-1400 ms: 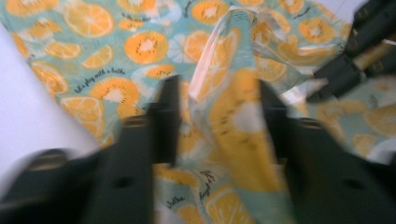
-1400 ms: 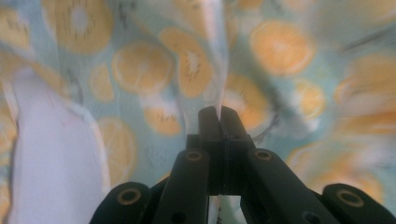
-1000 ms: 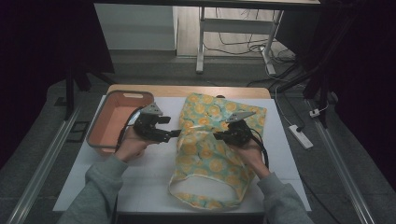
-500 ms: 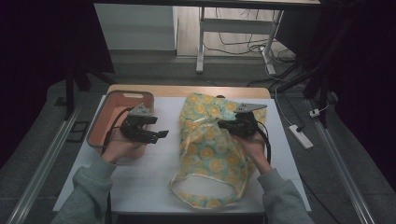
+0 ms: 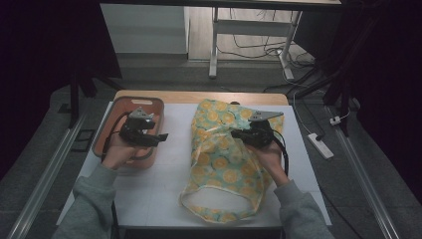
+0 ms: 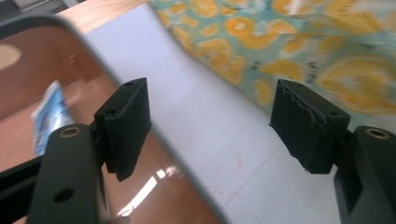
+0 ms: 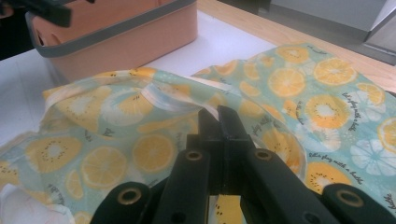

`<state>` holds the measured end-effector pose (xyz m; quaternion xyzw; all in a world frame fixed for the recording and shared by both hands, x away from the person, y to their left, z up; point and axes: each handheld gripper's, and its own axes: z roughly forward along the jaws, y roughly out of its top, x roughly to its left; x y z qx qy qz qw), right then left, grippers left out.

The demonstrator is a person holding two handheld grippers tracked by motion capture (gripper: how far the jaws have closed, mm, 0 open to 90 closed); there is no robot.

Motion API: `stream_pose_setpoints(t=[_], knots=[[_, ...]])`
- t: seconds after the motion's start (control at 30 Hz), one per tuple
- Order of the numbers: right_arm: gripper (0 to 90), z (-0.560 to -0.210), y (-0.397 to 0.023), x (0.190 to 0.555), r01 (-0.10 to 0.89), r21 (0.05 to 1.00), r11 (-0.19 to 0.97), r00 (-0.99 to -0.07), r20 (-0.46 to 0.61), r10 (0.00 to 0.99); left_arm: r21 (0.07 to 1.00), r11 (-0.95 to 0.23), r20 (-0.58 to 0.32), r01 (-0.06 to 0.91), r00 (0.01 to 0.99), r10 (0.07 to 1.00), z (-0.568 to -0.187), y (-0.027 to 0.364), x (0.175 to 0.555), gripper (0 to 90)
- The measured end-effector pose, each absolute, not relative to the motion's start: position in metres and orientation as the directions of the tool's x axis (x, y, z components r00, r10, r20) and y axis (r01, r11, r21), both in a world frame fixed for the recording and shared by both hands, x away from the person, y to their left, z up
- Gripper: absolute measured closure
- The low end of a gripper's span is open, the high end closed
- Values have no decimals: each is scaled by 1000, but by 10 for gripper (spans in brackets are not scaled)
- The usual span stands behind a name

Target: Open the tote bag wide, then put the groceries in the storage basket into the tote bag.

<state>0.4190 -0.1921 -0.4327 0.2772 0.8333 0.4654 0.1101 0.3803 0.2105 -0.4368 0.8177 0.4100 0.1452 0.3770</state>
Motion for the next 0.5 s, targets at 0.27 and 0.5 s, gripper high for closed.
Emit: stream_pose_setpoints(t=[0.27, 0.5], knots=[[899, -435, -193, 417, 361, 829, 428, -828, 74, 556, 726, -341, -68, 597, 555, 829, -439, 233, 388, 298], [899, -433, -195, 418, 357, 833, 422, -831, 77, 550, 719, -327, -41, 614, 507, 861, -440, 250, 391, 286]])
